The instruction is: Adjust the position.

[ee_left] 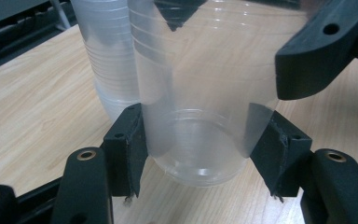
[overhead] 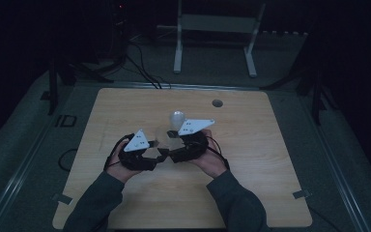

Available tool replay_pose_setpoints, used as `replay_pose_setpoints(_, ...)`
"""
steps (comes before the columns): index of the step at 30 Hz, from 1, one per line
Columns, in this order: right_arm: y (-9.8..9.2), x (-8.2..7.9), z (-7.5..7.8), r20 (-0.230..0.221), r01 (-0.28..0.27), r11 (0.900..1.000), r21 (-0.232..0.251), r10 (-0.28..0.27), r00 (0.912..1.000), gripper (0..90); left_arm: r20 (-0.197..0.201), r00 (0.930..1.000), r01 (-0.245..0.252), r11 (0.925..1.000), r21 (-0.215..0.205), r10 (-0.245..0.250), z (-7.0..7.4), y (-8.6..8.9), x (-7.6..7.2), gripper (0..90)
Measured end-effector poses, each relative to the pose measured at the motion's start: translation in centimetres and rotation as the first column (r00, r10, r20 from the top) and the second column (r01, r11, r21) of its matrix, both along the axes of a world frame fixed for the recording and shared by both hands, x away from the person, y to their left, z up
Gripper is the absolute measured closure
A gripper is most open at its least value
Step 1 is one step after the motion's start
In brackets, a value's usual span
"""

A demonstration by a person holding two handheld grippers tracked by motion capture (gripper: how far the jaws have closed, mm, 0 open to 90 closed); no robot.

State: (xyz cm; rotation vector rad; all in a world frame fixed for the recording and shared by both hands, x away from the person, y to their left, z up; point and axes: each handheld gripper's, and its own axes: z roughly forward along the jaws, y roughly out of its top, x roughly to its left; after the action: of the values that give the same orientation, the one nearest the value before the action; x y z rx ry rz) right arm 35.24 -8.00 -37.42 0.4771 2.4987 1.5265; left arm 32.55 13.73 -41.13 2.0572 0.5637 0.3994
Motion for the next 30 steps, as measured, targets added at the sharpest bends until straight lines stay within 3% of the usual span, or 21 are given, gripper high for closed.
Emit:
replay_pose_setpoints(14,-0.83,0.23,-0.03,-0.045,-0.024,0.995,0.098,0.028,0.9986,25.3,-0.008,0.9998,0.016,0.9986,-0.049,-0.017,-0.05,0.03,-0.04,40.9)
replay_pose_setpoints(30,-1.01,0.08,0.06,-0.039,-0.038,0.981,0.191,0.047,0.9981,23.4,-0.015,0.9989,0.043,0.9908,-0.129,-0.045,-0.13,0.12,-0.01,41.1)
